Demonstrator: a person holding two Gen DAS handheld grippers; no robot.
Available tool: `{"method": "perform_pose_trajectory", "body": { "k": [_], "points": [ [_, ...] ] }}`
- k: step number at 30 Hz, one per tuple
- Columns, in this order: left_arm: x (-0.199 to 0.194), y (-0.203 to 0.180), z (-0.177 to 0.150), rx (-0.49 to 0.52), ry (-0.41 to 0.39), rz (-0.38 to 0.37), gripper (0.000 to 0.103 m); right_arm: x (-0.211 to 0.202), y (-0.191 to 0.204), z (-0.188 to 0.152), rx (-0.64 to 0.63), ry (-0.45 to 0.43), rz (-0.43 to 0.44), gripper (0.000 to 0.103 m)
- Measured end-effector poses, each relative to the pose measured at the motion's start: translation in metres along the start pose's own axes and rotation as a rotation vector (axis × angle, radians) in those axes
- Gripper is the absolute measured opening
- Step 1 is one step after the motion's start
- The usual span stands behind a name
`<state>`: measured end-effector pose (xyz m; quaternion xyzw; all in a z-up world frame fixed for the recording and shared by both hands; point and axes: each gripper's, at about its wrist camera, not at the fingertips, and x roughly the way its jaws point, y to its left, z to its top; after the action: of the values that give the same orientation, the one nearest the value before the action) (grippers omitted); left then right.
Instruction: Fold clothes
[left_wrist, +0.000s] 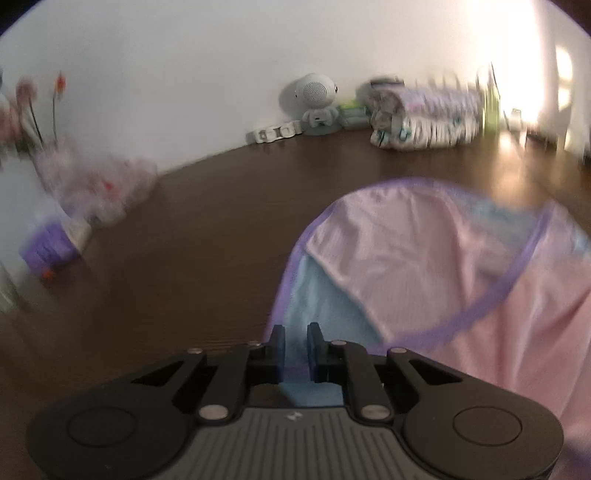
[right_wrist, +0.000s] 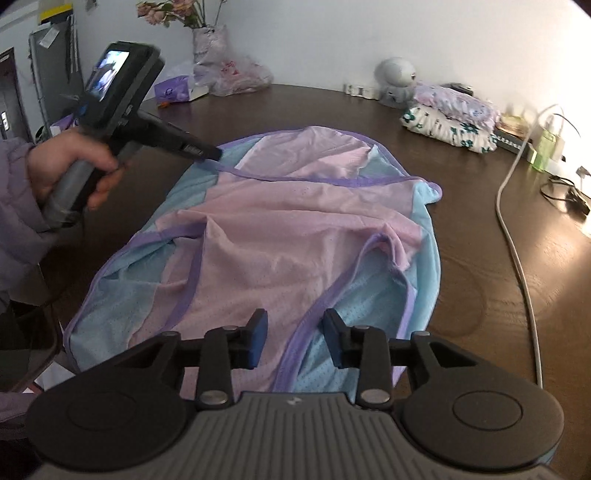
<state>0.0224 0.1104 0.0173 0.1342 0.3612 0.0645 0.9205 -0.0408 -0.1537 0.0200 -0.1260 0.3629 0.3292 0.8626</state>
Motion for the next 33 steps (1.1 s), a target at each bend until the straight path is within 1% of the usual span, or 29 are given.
{"method": "perform_pose_trajectory", "body": {
  "k": [2, 5, 6, 8, 10, 11, 13, 15, 16, 17, 18, 19, 20, 21, 22, 23, 25, 26, 28, 29, 32, 33],
  "points": [
    [-0.007, 0.002, -0.01, 0.019, 0.016, 0.046, 0.005, 0.005, -0.005, 0.007, -0.019, 0.01, -0.009, 0.031],
    [-0.019, 0.004, -0.025, 0.047, 0.039, 0.115, 0.002, 0.017, -0.016, 0.023, -0.05, 0.031, -0.049, 0.028],
    [-0.023, 0.005, -0.031, 0.056, 0.05, 0.14, 0.0, 0.023, -0.018, 0.03, -0.072, 0.034, -0.081, 0.022],
    [-0.036, -0.001, -0.047, 0.089, 0.075, 0.196, 0.0, 0.036, -0.024, 0.042, -0.117, 0.039, -0.145, 0.018],
    [-0.052, -0.012, -0.063, 0.127, 0.075, 0.228, 0.0, 0.055, -0.027, 0.058, -0.172, 0.029, -0.209, 0.017],
    [-0.06, -0.017, -0.07, 0.143, 0.076, 0.231, 0.0, 0.065, -0.028, 0.065, -0.196, 0.021, -0.234, 0.017],
    [-0.077, -0.024, -0.072, 0.157, 0.081, 0.161, 0.0, 0.087, -0.029, 0.081, -0.248, 0.009, -0.294, 0.017],
    [-0.095, -0.031, -0.075, 0.171, 0.085, 0.091, 0.0, 0.091, -0.031, 0.093, -0.245, 0.011, -0.327, 0.017],
    [-0.103, -0.035, -0.076, 0.178, 0.088, 0.056, 0.004, 0.078, -0.032, 0.091, -0.212, -0.019, -0.293, 0.018],
    [-0.111, -0.034, -0.076, 0.169, 0.086, 0.017, 0.013, 0.065, -0.034, 0.09, -0.18, -0.05, -0.26, 0.022],
    [-0.115, -0.024, -0.072, 0.113, 0.062, -0.028, 0.017, 0.051, -0.035, 0.088, -0.147, -0.08, -0.226, 0.032],
    [-0.119, -0.012, -0.067, 0.059, 0.012, -0.059, 0.018, 0.038, -0.036, 0.086, -0.113, -0.11, -0.19, 0.037],
    [-0.121, -0.002, -0.062, 0.011, -0.035, -0.091, 0.024, 0.024, -0.038, 0.076, -0.067, -0.126, -0.136, 0.038],
    [-0.12, 0.006, -0.059, -0.023, -0.074, -0.124, 0.034, 0.013, -0.039, 0.064, -0.026, -0.124, -0.085, 0.038],
    [-0.117, 0.012, -0.056, -0.051, -0.105, -0.156, 0.037, 0.006, -0.037, 0.05, -0.001, -0.113, -0.067, 0.038],
    [-0.109, 0.016, -0.053, -0.064, -0.111, -0.188, 0.04, 0.0, -0.036, 0.037, 0.024, -0.102, -0.05, 0.038],
    [-0.094, 0.022, -0.048, -0.085, -0.118, -0.247, 0.04, -0.009, -0.029, 0.012, 0.05, -0.077, -0.05, 0.038],
    [-0.084, 0.021, -0.047, -0.083, -0.099, -0.259, 0.04, -0.012, -0.027, 0.001, 0.06, -0.062, -0.047, 0.037],
    [-0.07, 0.017, -0.048, -0.075, -0.06, -0.254, 0.039, -0.016, -0.028, -0.017, 0.087, -0.031, -0.051, 0.034],
    [-0.066, 0.015, -0.05, -0.067, -0.048, -0.251, 0.039, -0.023, -0.029, -0.025, 0.094, -0.036, -0.056, 0.034],
    [-0.061, 0.01, -0.059, -0.036, -0.026, -0.282, 0.039, -0.04, -0.038, -0.041, 0.109, -0.034, -0.069, 0.034],
    [-0.063, 0.01, -0.062, -0.032, -0.032, -0.291, 0.041, -0.046, -0.042, -0.045, 0.113, -0.031, -0.074, 0.036]
  ]
}}
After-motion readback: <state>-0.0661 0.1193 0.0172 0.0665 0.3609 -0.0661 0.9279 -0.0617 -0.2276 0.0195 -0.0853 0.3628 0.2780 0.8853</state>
